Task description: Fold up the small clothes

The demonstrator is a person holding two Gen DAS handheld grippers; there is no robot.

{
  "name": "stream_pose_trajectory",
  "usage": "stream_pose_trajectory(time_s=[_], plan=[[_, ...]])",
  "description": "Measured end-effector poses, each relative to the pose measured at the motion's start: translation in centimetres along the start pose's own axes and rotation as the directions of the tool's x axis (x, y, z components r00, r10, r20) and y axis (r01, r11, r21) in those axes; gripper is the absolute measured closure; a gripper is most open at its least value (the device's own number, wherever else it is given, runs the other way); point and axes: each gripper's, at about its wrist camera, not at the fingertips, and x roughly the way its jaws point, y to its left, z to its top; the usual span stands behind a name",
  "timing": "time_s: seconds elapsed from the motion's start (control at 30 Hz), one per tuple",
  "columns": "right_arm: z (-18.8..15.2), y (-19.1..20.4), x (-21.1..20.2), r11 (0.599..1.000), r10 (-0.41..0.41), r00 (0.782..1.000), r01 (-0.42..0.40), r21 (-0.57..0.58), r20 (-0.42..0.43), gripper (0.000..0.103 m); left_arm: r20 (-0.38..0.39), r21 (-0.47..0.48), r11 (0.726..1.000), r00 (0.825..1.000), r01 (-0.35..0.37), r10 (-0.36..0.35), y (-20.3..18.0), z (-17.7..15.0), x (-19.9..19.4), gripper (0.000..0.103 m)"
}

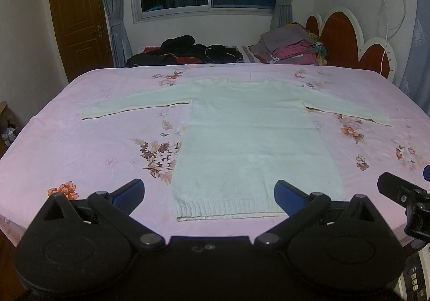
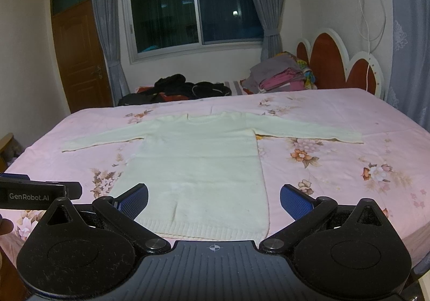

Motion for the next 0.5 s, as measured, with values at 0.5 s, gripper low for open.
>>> stream_pose_trajectory(time_s=[0.5], plan=[[0.21,0.11,0.66,1.000,0.002,1.000,-0.002,0.001,-0.007,0.000,-0.008,0.005,1.000,1.000,0.000,0.000,0.20,0.39,0.62,0.000]])
